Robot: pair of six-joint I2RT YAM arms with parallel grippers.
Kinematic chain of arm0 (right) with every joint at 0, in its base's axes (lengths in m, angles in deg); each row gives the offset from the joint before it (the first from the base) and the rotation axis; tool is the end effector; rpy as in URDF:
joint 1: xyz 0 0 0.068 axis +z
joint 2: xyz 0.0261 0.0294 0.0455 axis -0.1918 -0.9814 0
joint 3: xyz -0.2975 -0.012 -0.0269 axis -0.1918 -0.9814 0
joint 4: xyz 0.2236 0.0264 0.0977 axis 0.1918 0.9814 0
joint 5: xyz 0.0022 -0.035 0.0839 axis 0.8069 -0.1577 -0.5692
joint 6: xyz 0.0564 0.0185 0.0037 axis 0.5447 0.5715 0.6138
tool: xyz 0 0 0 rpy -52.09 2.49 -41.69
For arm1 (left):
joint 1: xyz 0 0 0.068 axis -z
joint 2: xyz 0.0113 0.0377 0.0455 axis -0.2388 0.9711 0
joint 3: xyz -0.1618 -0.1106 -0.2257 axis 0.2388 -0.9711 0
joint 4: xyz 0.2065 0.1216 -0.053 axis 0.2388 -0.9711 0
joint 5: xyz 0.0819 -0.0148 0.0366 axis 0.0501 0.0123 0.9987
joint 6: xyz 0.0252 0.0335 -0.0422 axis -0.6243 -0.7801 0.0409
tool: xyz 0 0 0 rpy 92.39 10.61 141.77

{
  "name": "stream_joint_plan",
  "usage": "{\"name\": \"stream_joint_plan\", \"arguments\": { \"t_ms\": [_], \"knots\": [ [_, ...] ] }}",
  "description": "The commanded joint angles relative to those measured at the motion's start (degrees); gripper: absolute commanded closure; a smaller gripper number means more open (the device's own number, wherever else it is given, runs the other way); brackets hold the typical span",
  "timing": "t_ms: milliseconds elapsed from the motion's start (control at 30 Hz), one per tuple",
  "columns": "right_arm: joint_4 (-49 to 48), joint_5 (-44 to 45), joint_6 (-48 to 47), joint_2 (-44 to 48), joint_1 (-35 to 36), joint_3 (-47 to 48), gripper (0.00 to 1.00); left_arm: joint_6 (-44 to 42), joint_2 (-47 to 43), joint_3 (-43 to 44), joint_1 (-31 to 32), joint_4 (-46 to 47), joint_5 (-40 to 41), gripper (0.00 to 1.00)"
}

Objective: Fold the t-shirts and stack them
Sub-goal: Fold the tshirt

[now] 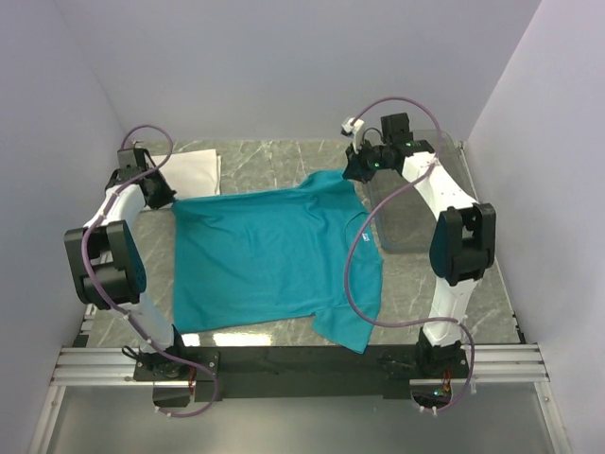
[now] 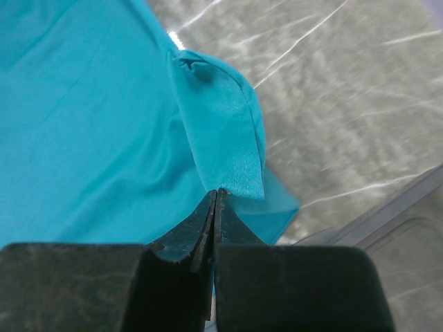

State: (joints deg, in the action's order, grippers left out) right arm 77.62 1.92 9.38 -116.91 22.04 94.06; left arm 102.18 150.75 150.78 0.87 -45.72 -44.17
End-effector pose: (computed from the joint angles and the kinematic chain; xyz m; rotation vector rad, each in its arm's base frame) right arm 0.4251 0.1108 0.3145 -1.1309 1.8984 0.5986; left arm 0.3685 0.0795 0.2592 -0.7297 2.3132 -0.2341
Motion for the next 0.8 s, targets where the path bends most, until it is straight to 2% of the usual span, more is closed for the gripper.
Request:
{"name": "stream_joint_plan", "arguments": {
  "t_ms": [0,767],
  "knots": [
    [1.5,-2.5,-3.5,6.0,-0.2,-4.0,1.0,-1.9,-3.6,-0.8,-0.3,2.6,-1.1,0.99],
    [5.0,-3.6,-6.3,15.5,0.0,-15.1,1.0,-2.6,-10.0,-9.8,-0.3,3.6,-0.9,0.99]
  ]
}}
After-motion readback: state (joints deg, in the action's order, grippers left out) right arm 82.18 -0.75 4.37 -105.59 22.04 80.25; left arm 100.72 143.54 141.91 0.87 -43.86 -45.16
